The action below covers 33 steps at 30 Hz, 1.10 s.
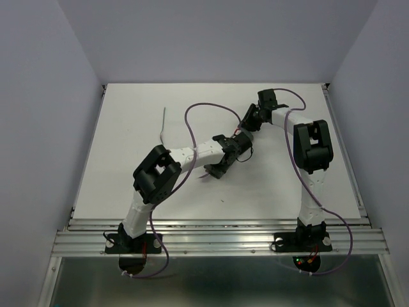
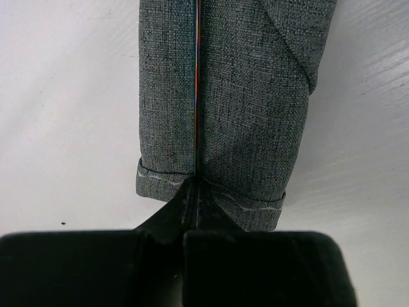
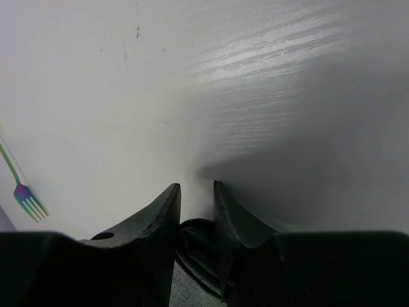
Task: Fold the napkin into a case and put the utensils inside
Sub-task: Place the spoon on the folded napkin.
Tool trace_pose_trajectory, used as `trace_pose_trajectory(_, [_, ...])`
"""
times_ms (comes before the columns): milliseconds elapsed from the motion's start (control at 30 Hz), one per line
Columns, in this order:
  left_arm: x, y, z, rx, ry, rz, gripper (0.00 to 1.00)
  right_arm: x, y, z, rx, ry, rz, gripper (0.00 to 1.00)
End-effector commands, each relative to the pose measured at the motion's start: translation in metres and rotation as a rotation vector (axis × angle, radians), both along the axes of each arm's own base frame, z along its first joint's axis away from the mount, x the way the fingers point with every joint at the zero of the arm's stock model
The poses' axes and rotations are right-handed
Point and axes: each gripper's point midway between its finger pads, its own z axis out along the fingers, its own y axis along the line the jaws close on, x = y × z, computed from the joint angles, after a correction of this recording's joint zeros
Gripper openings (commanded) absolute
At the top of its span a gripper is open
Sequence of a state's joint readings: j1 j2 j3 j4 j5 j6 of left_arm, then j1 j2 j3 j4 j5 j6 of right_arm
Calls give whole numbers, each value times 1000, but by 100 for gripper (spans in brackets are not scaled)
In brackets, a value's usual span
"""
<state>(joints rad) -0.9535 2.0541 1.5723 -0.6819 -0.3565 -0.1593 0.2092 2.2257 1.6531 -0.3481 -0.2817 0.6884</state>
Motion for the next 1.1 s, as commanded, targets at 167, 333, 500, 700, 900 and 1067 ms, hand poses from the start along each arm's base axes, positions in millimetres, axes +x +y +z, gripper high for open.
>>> trace_pose_trajectory(167, [-2, -5, -3, 32, 21, -31, 25, -3, -7, 13, -15, -23, -6, 33])
trace_pose_trajectory(333, [-1, -8, 15, 3, -1, -31, 43, -5, -7, 13, -15, -19, -7, 33])
trace_pose_trajectory(500, [2, -13, 39, -35, -22, -31, 46, -6, -8, 12, -17, -18, -8, 33])
trace_pose_trajectory(700, [1, -23, 57, -100, -23, -35, 43, -8, -8, 14, -16, -21, -8, 33])
trace_pose_trajectory(900, [-2, -29, 55, -147, -9, -21, 39, -10, -9, 13, -16, -20, -6, 33])
trace_pose_trajectory(1067, [-1, -31, 44, -169, 5, 4, 31, -12, -8, 14, -10, -18, -3, 33])
